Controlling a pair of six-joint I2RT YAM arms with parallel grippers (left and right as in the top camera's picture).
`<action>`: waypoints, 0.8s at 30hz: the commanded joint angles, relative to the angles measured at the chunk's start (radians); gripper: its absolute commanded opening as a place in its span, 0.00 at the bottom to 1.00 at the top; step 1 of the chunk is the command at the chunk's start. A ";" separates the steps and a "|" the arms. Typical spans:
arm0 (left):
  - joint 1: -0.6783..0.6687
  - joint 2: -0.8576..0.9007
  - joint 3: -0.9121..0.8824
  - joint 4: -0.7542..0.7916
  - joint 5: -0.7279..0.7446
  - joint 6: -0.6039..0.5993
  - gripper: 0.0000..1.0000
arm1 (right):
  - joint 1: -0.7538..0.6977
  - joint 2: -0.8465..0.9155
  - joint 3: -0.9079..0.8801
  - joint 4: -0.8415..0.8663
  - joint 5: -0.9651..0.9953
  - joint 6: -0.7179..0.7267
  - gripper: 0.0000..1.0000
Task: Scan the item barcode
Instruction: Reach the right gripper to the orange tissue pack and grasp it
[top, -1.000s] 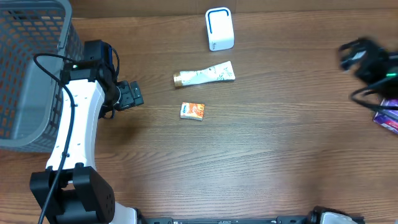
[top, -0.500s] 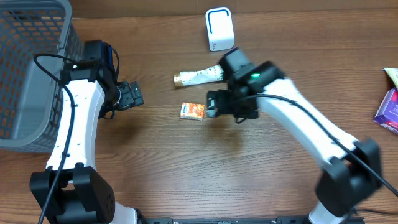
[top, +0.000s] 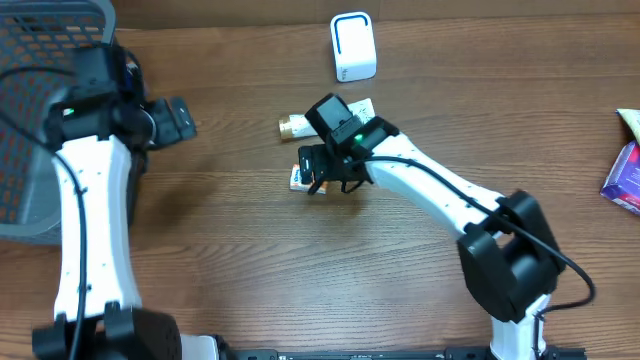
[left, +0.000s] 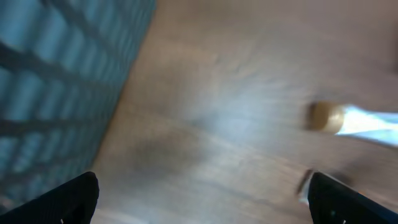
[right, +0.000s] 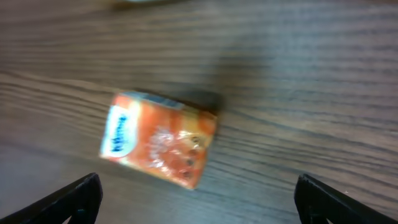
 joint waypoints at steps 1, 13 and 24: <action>-0.003 -0.100 0.083 0.000 0.057 0.071 1.00 | 0.018 0.039 0.033 -0.013 0.104 0.116 1.00; -0.003 -0.165 0.088 0.003 0.050 0.071 1.00 | 0.023 0.039 0.042 0.067 -0.042 0.180 0.99; -0.003 -0.165 0.088 -0.004 0.051 0.070 1.00 | 0.036 0.096 0.042 0.096 0.051 0.276 0.99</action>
